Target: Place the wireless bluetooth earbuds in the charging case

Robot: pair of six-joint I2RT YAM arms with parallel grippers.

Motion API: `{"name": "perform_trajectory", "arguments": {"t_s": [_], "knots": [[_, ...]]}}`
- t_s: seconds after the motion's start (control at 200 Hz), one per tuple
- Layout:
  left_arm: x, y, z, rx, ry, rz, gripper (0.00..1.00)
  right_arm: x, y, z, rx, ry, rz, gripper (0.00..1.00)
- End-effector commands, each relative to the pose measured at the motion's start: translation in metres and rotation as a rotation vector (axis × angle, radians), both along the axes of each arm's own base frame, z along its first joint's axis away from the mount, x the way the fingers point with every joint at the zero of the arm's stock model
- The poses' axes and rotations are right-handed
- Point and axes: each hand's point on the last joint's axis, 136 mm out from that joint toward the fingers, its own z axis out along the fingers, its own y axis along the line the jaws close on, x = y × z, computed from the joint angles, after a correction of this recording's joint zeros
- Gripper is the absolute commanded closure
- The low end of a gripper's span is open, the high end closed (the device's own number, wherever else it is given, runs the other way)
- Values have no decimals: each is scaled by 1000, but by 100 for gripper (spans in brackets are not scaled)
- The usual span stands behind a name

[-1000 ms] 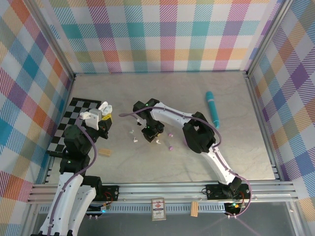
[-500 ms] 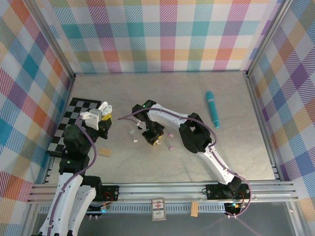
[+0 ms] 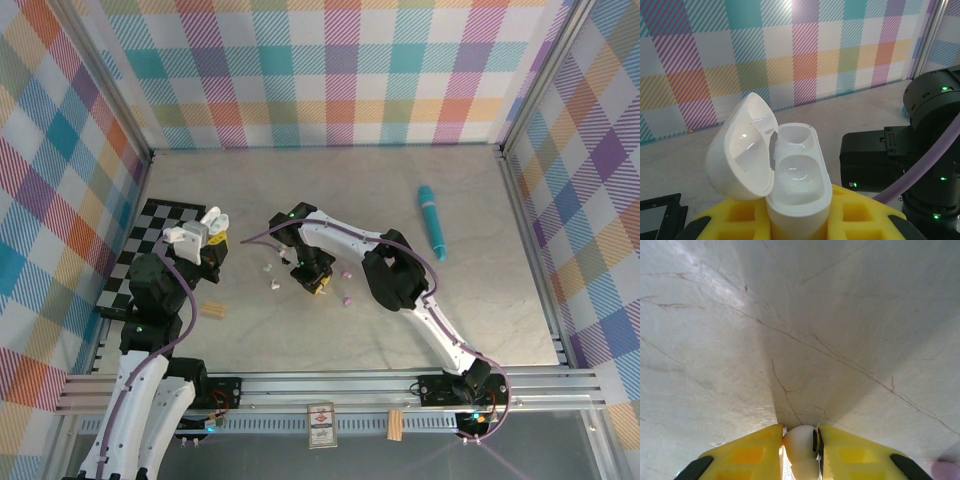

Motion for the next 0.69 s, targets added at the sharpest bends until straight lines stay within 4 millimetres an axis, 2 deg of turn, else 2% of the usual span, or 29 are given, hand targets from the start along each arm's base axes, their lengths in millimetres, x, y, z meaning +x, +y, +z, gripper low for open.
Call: {"name": "perform_trajectory", "arguments": {"t_s": [0.0,0.24,0.44,0.69], "knots": [[-2,-3,16,12,-55,-31,100,-7,12,-2,52,30,-33,77],[-1,-13,13,-20,-42,-90,100,3,17,34,238,-26,-148,76],[5,-22,17,-79,-51,-139,100,22,12,67,425,-110,-266,75],[9,-47,17,-142,-70,-216,100,43,9,144,749,-240,-382,77]]}}
